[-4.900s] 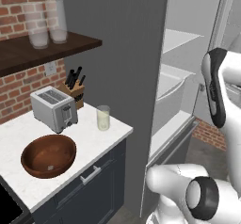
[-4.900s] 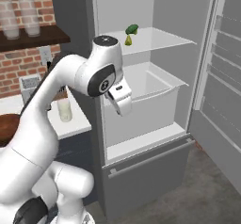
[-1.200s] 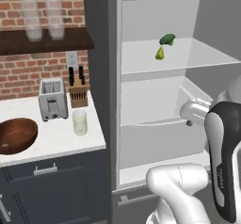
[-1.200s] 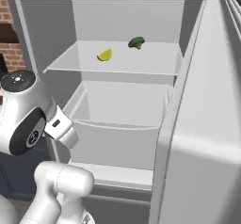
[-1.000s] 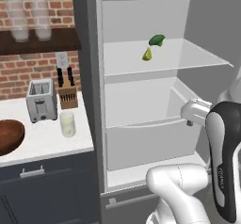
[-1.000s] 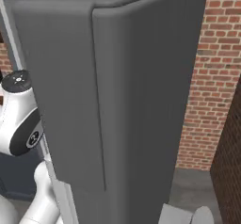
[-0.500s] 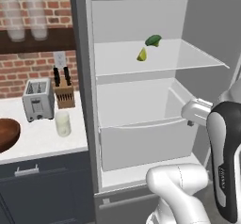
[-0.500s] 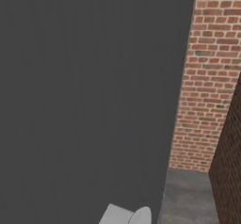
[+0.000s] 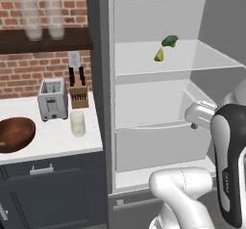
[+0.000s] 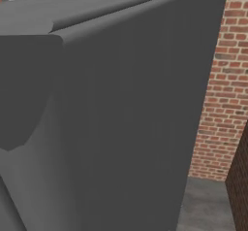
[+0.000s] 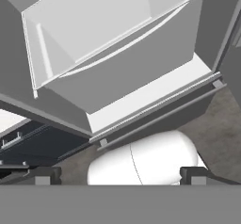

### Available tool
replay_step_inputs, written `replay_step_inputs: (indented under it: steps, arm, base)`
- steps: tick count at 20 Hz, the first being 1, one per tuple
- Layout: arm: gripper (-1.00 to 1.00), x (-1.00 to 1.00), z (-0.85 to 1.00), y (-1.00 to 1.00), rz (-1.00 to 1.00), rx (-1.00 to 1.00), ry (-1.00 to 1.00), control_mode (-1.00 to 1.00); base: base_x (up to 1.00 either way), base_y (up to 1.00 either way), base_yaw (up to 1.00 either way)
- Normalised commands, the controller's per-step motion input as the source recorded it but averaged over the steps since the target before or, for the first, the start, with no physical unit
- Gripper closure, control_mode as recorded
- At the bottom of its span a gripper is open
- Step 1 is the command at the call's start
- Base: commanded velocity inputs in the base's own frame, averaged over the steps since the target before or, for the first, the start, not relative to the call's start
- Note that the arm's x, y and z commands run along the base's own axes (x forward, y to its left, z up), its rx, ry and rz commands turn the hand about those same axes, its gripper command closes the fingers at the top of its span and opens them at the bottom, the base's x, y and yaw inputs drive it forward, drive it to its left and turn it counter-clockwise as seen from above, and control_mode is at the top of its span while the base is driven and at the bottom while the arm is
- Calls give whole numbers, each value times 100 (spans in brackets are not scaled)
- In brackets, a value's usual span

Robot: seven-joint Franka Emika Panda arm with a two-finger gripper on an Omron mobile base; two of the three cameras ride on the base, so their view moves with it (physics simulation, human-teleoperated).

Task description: Grab a lemon wedge from the fridge and one ice cube from the ice bowl, and put them in the glass of lemonade.

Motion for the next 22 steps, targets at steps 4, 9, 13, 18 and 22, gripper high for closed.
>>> replay_step_inputs:
  steps: [4, 9, 13, 18, 22]
  arm:
    - [-100, 0, 0, 0, 0, 0, 0, 100]
    - [-100, 13, 0, -9, 0, 0, 0, -100]
    - [-100, -13, 7, 1, 1, 0, -8, -100]
    - [-100, -37, 12, 7, 5, 0, -9, -100]
    - [-100, -39, 36, 13, 9, 1, -27, -100]
  base:
    - [8, -1, 0]
    - [6, -4, 0]
    - [0, 0, 0]
    - [0, 0, 0]
    - [0, 0, 0]
